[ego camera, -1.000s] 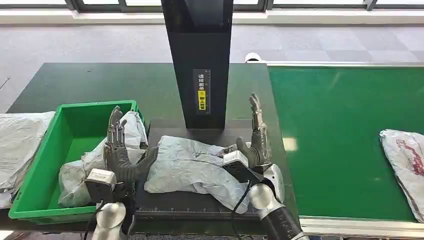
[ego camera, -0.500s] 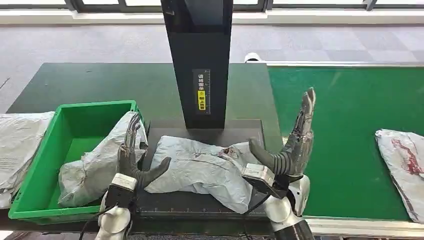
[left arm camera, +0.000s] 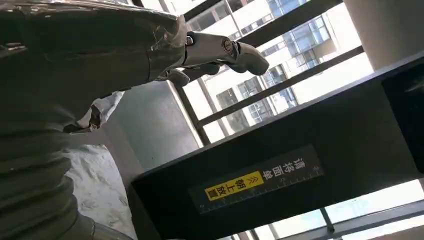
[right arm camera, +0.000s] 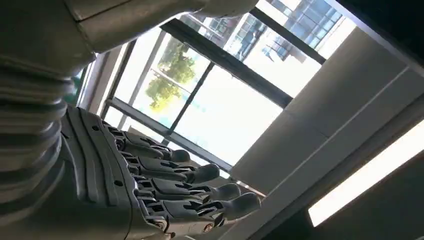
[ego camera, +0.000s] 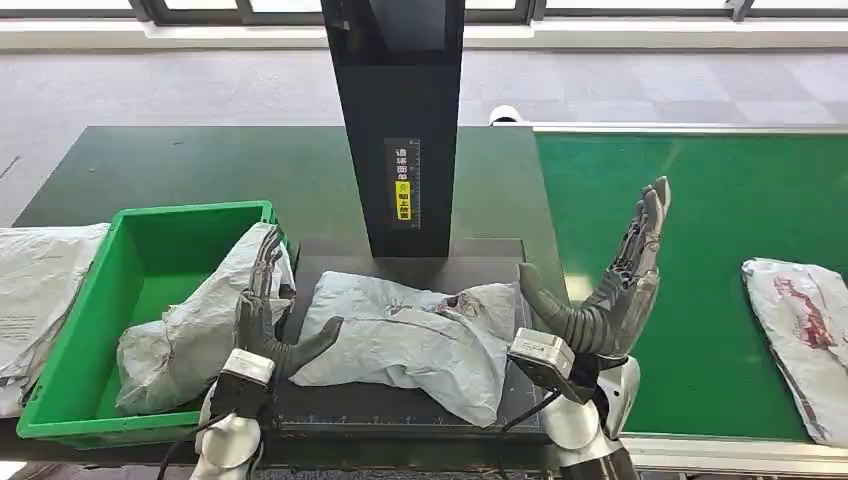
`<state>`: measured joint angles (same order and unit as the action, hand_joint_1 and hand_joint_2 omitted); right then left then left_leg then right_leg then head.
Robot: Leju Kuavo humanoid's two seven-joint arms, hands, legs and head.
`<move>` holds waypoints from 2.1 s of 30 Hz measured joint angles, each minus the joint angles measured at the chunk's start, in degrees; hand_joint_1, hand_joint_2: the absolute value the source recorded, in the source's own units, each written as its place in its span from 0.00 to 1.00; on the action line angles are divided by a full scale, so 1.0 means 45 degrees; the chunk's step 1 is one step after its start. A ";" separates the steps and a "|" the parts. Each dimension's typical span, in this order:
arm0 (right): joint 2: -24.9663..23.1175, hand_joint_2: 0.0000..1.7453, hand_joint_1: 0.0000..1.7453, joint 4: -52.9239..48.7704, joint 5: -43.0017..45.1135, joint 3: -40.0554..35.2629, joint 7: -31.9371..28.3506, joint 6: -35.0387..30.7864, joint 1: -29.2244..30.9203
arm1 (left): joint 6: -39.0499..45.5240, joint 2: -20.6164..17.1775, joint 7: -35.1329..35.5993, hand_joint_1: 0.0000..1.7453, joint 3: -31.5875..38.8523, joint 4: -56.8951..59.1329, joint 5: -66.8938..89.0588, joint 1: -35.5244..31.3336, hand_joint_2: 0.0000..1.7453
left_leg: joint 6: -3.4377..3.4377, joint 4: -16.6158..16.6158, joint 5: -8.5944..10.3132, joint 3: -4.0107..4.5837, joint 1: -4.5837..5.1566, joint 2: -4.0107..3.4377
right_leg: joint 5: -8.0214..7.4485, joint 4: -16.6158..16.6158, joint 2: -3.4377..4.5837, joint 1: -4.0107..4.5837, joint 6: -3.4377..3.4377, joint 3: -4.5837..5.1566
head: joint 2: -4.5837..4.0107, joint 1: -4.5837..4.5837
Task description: Moved the parcel from conveyor to table for the left to box.
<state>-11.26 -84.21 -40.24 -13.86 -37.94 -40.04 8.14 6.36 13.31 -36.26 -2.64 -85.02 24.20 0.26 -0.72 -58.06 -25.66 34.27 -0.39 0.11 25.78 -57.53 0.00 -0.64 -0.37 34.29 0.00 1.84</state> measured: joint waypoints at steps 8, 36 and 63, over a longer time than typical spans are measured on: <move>-0.0291 1.00 0.00 0.0000 0.0228 0.0612 -0.0447 -0.0005 -0.0270 | -0.1753 -0.0403 0.0937 0.00 -0.1020 0.1010 0.3443 0.0126 1.00 | -0.0002 0.0000 -0.0009 -0.0001 0.0003 -0.0030 | 0.0010 0.0002 0.0024 -0.0003 -0.0007 0.0002 | 0.0000 0.0000; -0.0714 1.00 0.00 -0.0112 -0.0039 0.1253 -0.0447 0.0000 -0.0175 | -0.2220 -0.0578 0.2035 1.00 -0.2530 0.5517 0.5842 -0.2023 1.00 | -0.0003 0.0000 -0.0007 -0.0014 0.0001 -0.0021 | 0.0009 0.0000 0.0013 -0.0002 -0.0006 -0.0017 | 0.0000 0.0000; -0.0782 1.00 0.00 -0.0670 0.0476 0.1870 -0.0447 -0.0019 -0.0998 | 0.5660 0.0146 0.3298 1.00 -0.1884 0.4482 0.7168 -0.2402 1.00 | -0.0005 0.0000 -0.0007 -0.0020 0.0000 -0.0020 | 0.0007 -0.0002 0.0017 0.0001 -0.0004 -0.0024 | 0.0000 0.0000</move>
<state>-14.78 -87.23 -38.10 -5.44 -39.95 -40.13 3.65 31.83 13.97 -21.42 -11.12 -64.86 56.46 -10.55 -0.75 -58.06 -25.69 34.19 -0.39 0.02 25.81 -57.54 0.07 -0.63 -0.39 34.18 0.00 1.84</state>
